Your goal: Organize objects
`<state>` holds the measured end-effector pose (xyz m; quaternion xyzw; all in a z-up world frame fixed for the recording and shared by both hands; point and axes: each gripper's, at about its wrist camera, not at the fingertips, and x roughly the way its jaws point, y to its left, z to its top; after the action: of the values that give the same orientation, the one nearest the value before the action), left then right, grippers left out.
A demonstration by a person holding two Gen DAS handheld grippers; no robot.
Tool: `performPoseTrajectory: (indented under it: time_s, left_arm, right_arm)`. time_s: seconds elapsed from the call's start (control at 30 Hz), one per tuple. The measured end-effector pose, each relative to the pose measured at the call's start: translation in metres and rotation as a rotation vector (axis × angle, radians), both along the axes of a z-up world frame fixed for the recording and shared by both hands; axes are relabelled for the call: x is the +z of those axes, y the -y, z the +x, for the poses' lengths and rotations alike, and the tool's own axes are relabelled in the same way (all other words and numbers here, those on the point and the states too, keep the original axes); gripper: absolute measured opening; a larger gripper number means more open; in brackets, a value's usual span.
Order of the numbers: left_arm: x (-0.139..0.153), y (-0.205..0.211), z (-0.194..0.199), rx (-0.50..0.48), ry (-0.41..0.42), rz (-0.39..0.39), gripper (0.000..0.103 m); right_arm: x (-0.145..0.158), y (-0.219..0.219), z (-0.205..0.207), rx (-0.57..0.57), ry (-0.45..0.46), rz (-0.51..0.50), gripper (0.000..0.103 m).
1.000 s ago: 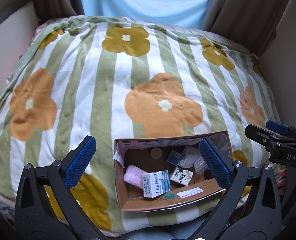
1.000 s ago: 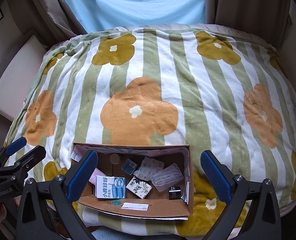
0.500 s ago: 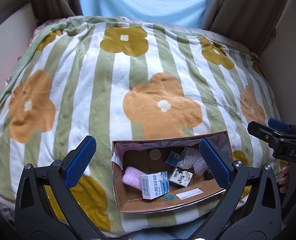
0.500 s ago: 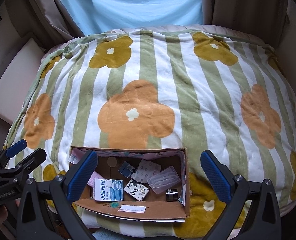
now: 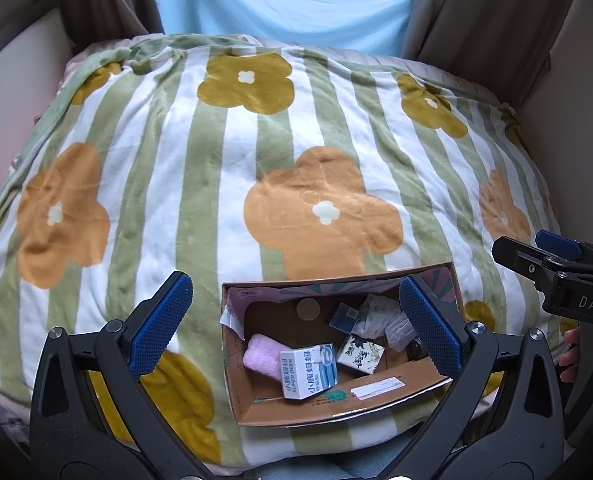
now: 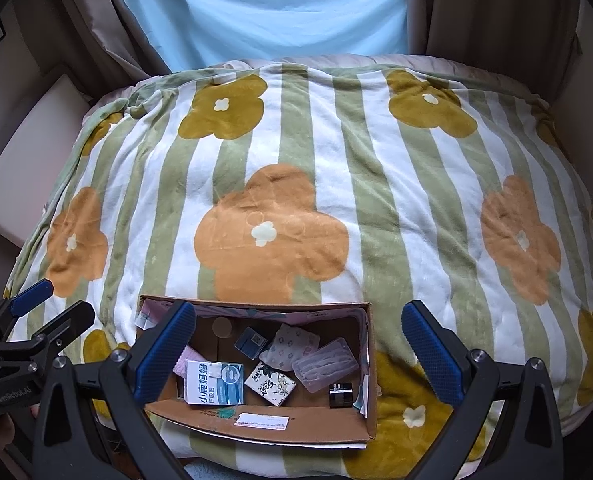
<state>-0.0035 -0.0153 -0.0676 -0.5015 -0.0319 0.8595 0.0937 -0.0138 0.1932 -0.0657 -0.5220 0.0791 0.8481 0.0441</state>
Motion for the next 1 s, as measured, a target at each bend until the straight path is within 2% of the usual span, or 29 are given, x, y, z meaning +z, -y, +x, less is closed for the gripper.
performPoseTrajectory:
  time_s: [0.63,1.0]
  left_arm:
    - [0.003,-0.003,0.000,-0.006,-0.003,0.000,0.103]
    - [0.017,-0.008,0.009,-0.002,-0.039,0.044,0.103]
  right_arm:
    - [0.004,0.001,-0.002,0.000,-0.003,0.001,0.103]
    - [0.004,0.002,-0.001,-0.001,-0.005,0.004,0.102]
